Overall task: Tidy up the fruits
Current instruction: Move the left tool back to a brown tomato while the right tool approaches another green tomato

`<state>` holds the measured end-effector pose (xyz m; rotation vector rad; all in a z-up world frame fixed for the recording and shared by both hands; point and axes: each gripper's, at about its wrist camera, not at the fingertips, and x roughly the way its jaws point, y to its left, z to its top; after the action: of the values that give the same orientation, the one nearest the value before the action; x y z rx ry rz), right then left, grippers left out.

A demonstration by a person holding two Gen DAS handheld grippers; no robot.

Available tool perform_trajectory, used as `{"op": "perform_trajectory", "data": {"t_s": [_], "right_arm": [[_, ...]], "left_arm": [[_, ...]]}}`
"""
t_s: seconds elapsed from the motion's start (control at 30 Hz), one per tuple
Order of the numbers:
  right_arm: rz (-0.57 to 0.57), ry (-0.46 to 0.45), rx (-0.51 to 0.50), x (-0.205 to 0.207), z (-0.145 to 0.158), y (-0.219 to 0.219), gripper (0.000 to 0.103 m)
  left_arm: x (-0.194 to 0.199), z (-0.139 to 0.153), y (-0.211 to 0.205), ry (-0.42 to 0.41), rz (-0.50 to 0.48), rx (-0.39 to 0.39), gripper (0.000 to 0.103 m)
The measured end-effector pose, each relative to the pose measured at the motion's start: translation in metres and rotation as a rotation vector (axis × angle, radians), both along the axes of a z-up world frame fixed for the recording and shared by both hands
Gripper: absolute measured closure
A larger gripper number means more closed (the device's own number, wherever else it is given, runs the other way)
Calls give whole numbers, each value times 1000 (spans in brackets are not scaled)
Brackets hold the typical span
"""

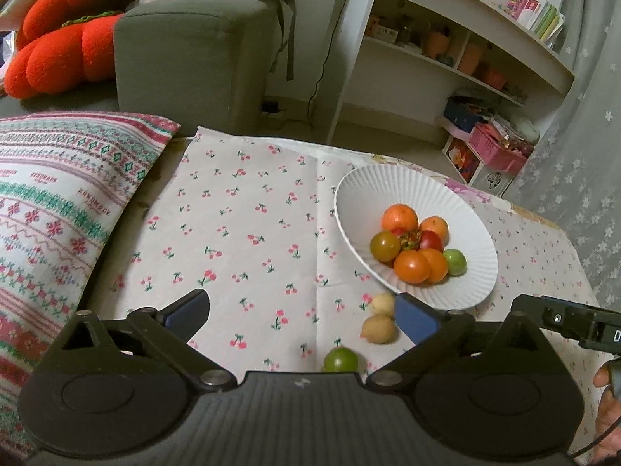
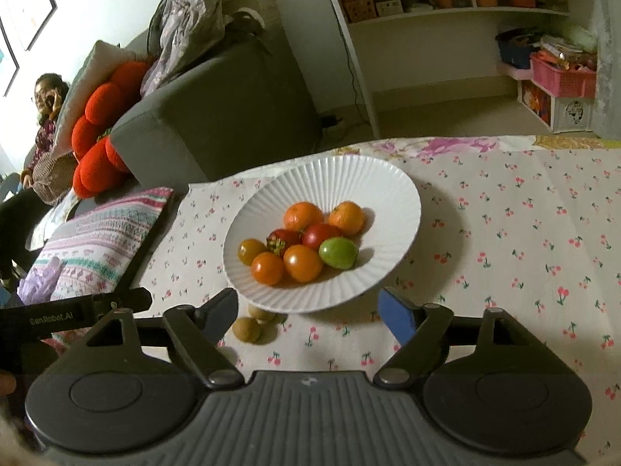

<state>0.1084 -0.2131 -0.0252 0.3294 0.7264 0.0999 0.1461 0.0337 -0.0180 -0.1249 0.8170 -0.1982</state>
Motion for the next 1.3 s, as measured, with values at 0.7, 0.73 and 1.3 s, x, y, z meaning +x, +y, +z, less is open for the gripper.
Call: {"op": "perform_trajectory", "data": {"t_s": [0.7, 0.73, 1.3], "right_arm": [[29, 11, -76, -15, -4, 22, 5], [25, 17, -71, -15, -5, 22, 5], [86, 132, -77, -9, -30, 43, 32]], "left_arm": [[-30, -4, 20, -21, 35, 51, 12], [-31, -5, 23, -29, 39, 56, 12], [-44, -22, 40, 2, -1, 114, 15]]}}
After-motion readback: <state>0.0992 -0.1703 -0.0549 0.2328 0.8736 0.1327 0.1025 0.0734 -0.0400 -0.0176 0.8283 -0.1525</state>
